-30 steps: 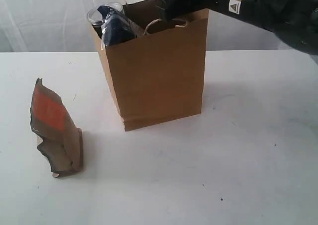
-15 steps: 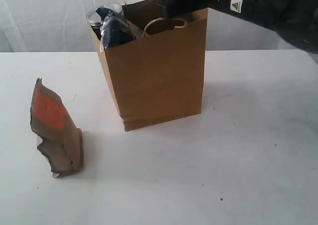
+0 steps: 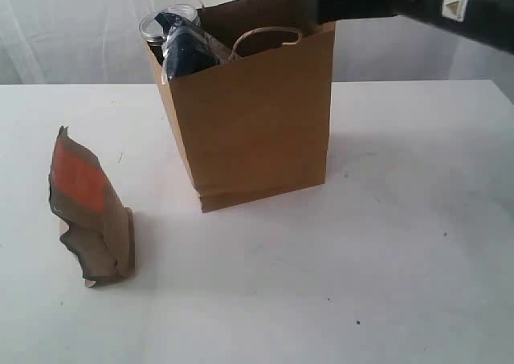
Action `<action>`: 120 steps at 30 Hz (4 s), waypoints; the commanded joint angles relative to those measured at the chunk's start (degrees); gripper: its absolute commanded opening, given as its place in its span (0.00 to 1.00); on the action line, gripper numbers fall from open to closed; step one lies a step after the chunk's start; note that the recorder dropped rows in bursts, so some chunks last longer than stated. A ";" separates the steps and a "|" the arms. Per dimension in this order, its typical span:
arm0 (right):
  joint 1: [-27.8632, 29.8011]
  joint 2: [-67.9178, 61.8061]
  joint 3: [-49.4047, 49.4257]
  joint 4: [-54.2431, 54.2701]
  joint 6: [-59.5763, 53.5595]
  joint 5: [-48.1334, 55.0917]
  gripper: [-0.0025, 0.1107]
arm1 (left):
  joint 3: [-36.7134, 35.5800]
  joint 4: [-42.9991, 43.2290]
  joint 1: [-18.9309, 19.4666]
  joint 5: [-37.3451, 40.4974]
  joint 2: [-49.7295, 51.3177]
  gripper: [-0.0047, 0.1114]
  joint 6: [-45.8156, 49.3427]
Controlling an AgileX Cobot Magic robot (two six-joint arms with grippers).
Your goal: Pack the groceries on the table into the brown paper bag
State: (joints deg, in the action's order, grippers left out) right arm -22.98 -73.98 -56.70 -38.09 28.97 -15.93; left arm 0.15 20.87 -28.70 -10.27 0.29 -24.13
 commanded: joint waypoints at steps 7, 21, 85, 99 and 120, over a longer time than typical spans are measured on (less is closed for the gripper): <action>0.18 15.17 2.90 3.76 -0.26 13.38 0.57 | -0.15 0.41 0.04 -0.62 -0.29 0.04 0.17; 0.18 38.41 22.47 15.78 -0.72 38.69 0.39 | -0.15 0.41 0.04 -0.62 -0.29 0.04 0.17; 0.18 73.98 56.70 32.21 -0.62 35.93 0.02 | -0.15 0.41 0.04 -0.62 -0.29 0.04 0.17; 0.18 73.98 56.70 32.10 -12.78 35.93 0.02 | -0.15 0.41 0.04 -0.62 -0.29 0.04 0.17; 0.18 73.98 56.70 32.32 -26.23 35.56 0.02 | -0.15 0.41 0.04 -0.62 -0.29 0.04 0.17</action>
State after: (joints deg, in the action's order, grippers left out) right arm -22.98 -0.39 -0.41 -5.79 3.45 19.90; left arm 0.15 20.87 -28.70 -10.27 0.29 -24.13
